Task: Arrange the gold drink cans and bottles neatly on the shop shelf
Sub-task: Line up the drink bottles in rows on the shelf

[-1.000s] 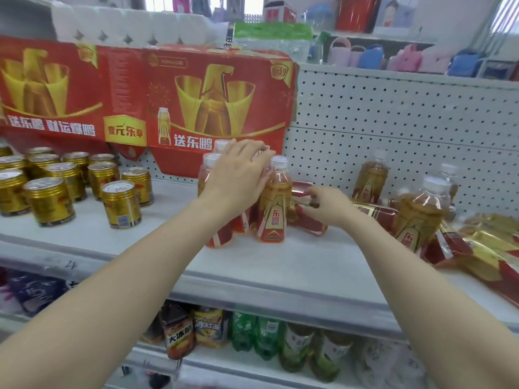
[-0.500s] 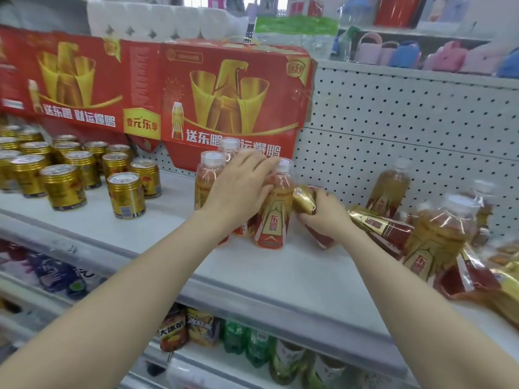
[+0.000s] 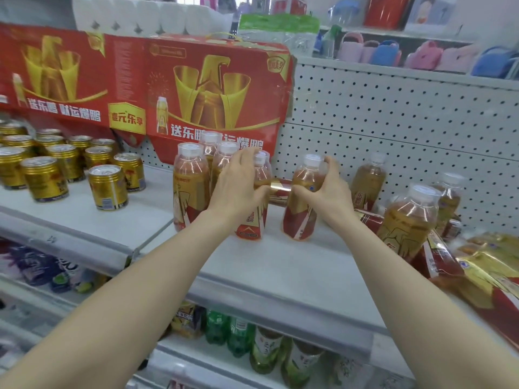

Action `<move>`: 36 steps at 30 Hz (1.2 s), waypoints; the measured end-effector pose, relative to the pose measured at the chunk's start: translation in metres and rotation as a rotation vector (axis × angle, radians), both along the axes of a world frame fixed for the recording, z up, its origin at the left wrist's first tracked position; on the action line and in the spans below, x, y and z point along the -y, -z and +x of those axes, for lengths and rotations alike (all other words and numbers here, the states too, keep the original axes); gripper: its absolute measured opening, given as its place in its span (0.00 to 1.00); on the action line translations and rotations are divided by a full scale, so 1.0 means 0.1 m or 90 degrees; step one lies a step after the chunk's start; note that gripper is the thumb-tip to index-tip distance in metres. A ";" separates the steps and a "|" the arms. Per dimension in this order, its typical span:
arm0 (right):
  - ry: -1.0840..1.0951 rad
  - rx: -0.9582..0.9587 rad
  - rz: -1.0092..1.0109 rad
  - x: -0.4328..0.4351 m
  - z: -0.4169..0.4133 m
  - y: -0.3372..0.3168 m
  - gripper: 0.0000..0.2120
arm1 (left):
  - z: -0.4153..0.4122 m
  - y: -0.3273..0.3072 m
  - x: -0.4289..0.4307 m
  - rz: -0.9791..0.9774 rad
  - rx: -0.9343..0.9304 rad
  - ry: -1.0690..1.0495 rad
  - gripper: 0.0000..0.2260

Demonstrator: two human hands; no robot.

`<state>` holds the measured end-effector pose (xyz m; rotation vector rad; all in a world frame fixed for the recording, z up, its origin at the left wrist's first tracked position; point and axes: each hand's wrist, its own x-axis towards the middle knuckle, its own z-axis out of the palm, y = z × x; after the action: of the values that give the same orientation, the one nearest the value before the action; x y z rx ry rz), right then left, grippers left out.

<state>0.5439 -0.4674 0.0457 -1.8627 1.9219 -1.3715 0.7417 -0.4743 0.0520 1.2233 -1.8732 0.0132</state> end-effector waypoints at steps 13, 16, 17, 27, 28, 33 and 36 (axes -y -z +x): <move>-0.135 -0.014 -0.019 0.33 0.42 0.03 0.32 | 0.35 -0.02 -0.26 -0.005 0.031 -0.052 0.34; -0.157 0.019 -0.002 0.36 0.38 0.00 0.27 | 0.35 -0.04 -0.24 -0.037 0.079 -0.061 0.31; -0.168 0.068 0.004 0.36 0.34 -0.03 0.23 | 0.35 -0.06 -0.22 -0.053 0.094 -0.062 0.29; -0.063 -0.186 0.204 0.98 -0.02 0.09 0.22 | 0.35 -0.12 -0.06 -0.122 0.145 -0.051 0.21; -0.066 -0.227 0.234 1.04 -0.01 0.15 0.22 | 0.36 -0.10 -0.06 -0.123 0.143 -0.053 0.21; 0.032 -0.513 0.257 1.12 0.03 0.25 0.28 | 0.36 -0.09 -0.07 -0.115 0.145 -0.052 0.22; 0.068 -0.544 0.302 1.03 0.05 0.19 0.27 | 0.36 -0.08 -0.07 -0.113 0.145 -0.056 0.22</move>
<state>0.5487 -0.5703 0.0269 -2.2712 2.4094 -0.0192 0.7776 -0.4675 0.0596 1.2202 -1.9625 0.3723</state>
